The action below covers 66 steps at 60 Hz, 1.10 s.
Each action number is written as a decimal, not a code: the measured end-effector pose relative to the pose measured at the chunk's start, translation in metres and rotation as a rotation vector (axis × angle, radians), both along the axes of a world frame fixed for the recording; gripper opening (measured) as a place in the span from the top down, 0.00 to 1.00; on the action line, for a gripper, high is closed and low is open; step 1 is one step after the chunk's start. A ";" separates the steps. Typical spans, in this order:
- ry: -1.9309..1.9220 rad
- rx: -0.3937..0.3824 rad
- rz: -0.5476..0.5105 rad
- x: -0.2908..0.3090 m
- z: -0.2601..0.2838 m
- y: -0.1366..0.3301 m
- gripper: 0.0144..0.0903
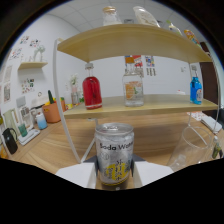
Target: Make me a cup of Mojito.
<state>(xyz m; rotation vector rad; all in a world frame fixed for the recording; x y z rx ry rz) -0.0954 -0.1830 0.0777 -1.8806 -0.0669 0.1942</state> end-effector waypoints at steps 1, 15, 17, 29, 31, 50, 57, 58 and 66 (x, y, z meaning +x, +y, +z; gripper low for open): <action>-0.003 0.003 0.001 0.000 0.001 -0.001 0.52; -0.058 0.024 -0.013 -0.002 -0.003 -0.013 0.49; -0.071 0.031 -0.012 -0.004 -0.003 -0.016 0.48; -0.072 -0.062 -0.048 0.002 -0.016 -0.026 0.19; -0.059 -0.076 -0.062 0.005 -0.013 -0.028 0.05; -0.018 -0.125 -0.087 0.012 0.062 -0.079 0.07; -0.067 -0.156 -0.122 0.032 0.078 -0.106 0.07; -0.077 -0.164 -0.129 0.036 0.079 -0.110 0.07; -0.124 -0.238 -0.151 0.062 0.076 -0.143 0.08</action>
